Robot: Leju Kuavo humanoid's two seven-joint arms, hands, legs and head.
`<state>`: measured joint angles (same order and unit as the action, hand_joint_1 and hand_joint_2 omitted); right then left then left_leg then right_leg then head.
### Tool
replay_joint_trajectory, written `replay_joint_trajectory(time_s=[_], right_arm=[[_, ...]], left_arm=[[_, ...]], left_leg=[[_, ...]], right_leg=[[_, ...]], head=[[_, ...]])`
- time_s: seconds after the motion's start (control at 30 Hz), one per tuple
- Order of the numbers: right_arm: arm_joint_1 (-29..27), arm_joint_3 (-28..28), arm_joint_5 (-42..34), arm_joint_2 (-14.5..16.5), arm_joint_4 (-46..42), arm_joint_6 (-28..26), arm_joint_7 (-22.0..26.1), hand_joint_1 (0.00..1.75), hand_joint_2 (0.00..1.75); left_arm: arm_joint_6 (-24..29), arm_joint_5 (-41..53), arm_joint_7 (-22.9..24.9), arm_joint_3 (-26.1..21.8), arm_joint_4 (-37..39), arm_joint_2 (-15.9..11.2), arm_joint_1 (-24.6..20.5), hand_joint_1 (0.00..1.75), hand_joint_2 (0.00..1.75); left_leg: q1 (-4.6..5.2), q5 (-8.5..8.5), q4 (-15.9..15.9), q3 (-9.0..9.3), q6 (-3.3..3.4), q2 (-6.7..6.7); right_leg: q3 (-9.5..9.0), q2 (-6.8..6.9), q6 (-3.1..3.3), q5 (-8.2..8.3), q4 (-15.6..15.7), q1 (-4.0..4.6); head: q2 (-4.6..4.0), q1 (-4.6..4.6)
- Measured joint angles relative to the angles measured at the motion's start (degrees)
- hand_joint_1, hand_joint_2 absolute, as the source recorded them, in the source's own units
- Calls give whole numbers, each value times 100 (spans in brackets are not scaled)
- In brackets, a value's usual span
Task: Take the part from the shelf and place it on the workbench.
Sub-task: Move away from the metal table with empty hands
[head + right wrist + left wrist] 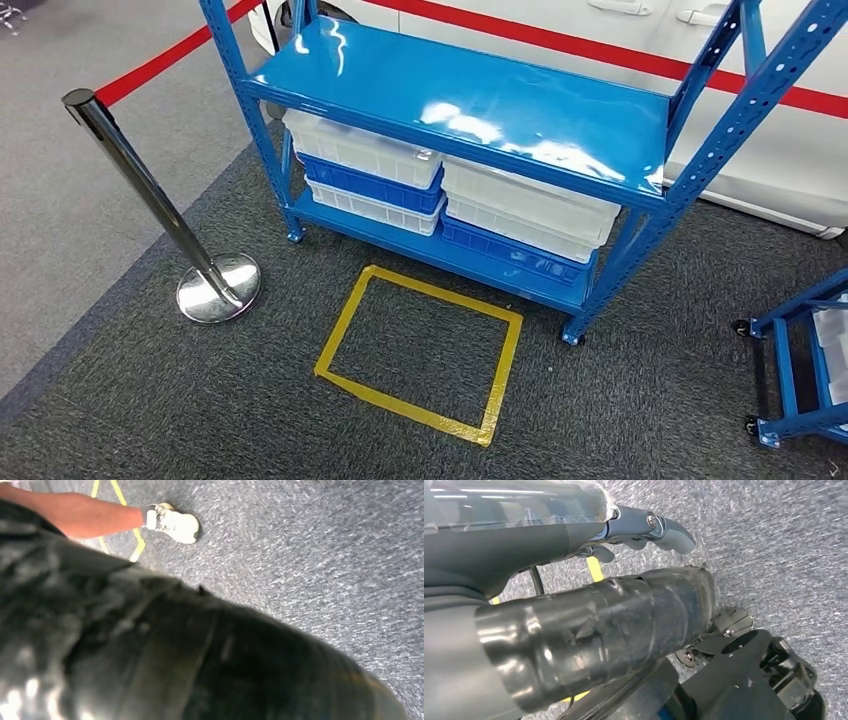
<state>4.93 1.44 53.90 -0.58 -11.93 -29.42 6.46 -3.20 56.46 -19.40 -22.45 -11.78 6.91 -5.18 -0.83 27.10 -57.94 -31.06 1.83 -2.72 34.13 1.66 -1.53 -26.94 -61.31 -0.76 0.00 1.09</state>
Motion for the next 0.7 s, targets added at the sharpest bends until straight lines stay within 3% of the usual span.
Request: replay_joint_trajectory(time_s=[0.07, 0.13, 0.2, 0.3, 0.37, 0.4, 0.43, 0.5, 0.53, 0.63, 0.7], right_arm=[[11, 4, 0, 1, 0, 0, 2, 0, 0], [6, 7, -2, 0, 0, -1, 3, 0, 0], [5, 13, -6, 4, 0, -2, 5, 0, 0], [17, 24, -17, 8, 0, -4, 7, 0, 0], [10, 32, -20, 9, 0, -4, 7, 0, 0], [6, 37, -20, 9, 0, -4, 8, 0, 0], [4, 41, -20, 11, 0, -5, 10, 0, 0], [8, 45, -20, 19, 0, -7, 16, 0, 0], [9, 48, -21, 24, 0, -10, 19, 0, 0], [-2, 84, -36, 30, 0, -23, 38, 0, 0], [-11, 137, -97, 31, 0, -25, 75, 0, 0]], left_arm=[[-1, 0, -1, 0, 0, 0, -8, 0, 0], [-1, 1, -1, 0, 0, 1, -13, 0, 0], [-1, 1, -1, 0, 0, 1, -14, 0, 0], [-1, 2, 1, 0, 0, -1, -2, 0, 0], [-1, 2, 1, 0, 0, -1, 14, 0, 0], [-1, 2, 1, 0, 0, -1, 18, 0, 0], [-1, 2, 2, 0, 0, -2, 18, 0, 0], [-1, 1, 2, -1, 0, -10, 15, 0, 0], [-1, 0, 2, -1, 0, -16, 13, 0, 0], [-1, 0, 2, -2, 0, -26, -3, 0, 0], [3, -1, 3, -2, 0, -19, -6, 0, 0]], left_leg=[[20, 22, -6, 13, -64, -50], [20, 38, 7, 32, -135, -89], [4, 169, -144, -15, -199, -3], [-12, 700, -1146, -475, -249, 197], [-14, 832, -1662, -738, -258, 219], [-14, 722, -1598, -722, -250, 221], [-14, 523, -1320, -605, -233, 233], [-6, 134, -508, -247, -180, 328], [1, 43, -231, -128, -158, 376], [22, 12, -41, -49, -96, 396], [0, -35, 18, -19, -20, 335]], right_leg=[[-111, 54, 64, 36, 260, 38], [-107, -27, 130, 55, 276, 41], [-128, -90, 207, 87, 325, 15], [-130, -183, 288, 108, 345, 14], [-128, -265, 296, 106, 336, 28], [-129, -313, 295, 103, 326, 32], [-131, -365, 290, 97, 312, 34], [-127, -463, 262, 77, 275, 43], [-119, -500, 237, 69, 259, 47], [-100, -562, 139, 76, 262, 46], [-76, -504, 78, 23, 199, 43]], head=[[0, -3], [0, -4], [0, -5], [0, -7], [0, -6], [0, -6], [0, -7], [0, -6], [0, -6], [0, -5], [0, 2]])
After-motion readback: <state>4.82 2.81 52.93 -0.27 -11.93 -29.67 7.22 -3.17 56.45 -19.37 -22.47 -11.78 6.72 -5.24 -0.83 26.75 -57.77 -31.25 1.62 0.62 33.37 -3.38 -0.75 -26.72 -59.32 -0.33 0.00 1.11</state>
